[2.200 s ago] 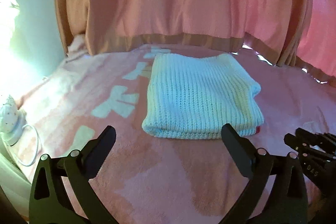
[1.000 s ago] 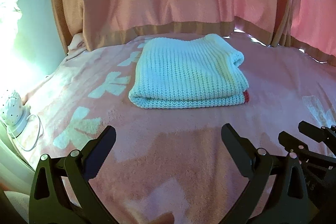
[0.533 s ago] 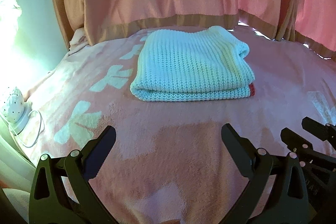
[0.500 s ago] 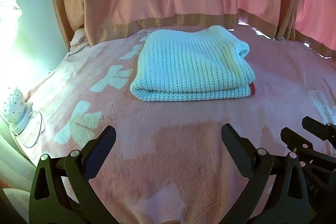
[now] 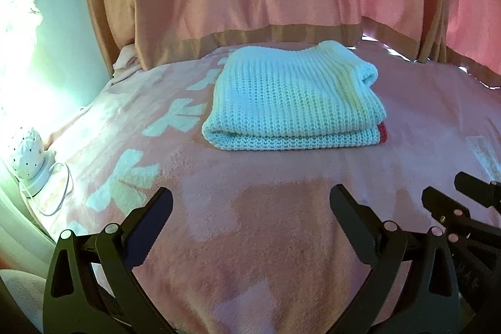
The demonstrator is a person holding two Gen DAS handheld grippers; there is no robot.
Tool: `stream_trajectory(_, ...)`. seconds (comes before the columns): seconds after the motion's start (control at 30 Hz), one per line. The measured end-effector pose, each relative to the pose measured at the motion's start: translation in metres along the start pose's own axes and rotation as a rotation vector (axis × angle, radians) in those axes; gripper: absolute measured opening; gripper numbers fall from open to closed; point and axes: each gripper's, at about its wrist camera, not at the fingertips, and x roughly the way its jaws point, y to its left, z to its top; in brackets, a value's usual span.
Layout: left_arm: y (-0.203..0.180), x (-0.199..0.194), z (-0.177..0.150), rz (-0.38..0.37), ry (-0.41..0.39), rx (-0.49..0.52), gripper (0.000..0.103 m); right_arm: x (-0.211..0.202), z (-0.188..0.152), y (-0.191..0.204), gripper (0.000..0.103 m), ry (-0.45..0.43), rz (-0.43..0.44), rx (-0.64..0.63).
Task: Fold small clothes
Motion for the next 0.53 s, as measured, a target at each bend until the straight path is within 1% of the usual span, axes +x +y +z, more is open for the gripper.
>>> stream_trajectory(0.2,-0.0031,-0.0015,-0.0018,0.002,-0.006,0.013,0.098,0.0004,0.0010,-0.0003,0.049,-0.002,-0.002,0.001)
stream_trajectory(0.37,-0.0025,0.0005,0.0003,-0.009,0.015,-0.009,0.098,-0.0001,0.0023,0.0007,0.050,-0.004,-0.006,0.002)
stream_trajectory(0.53,-0.0020,0.0004,-0.0002,-0.006,0.015,-0.015,0.098,-0.0003,0.0020,0.0011,0.050,-0.005,-0.007,0.004)
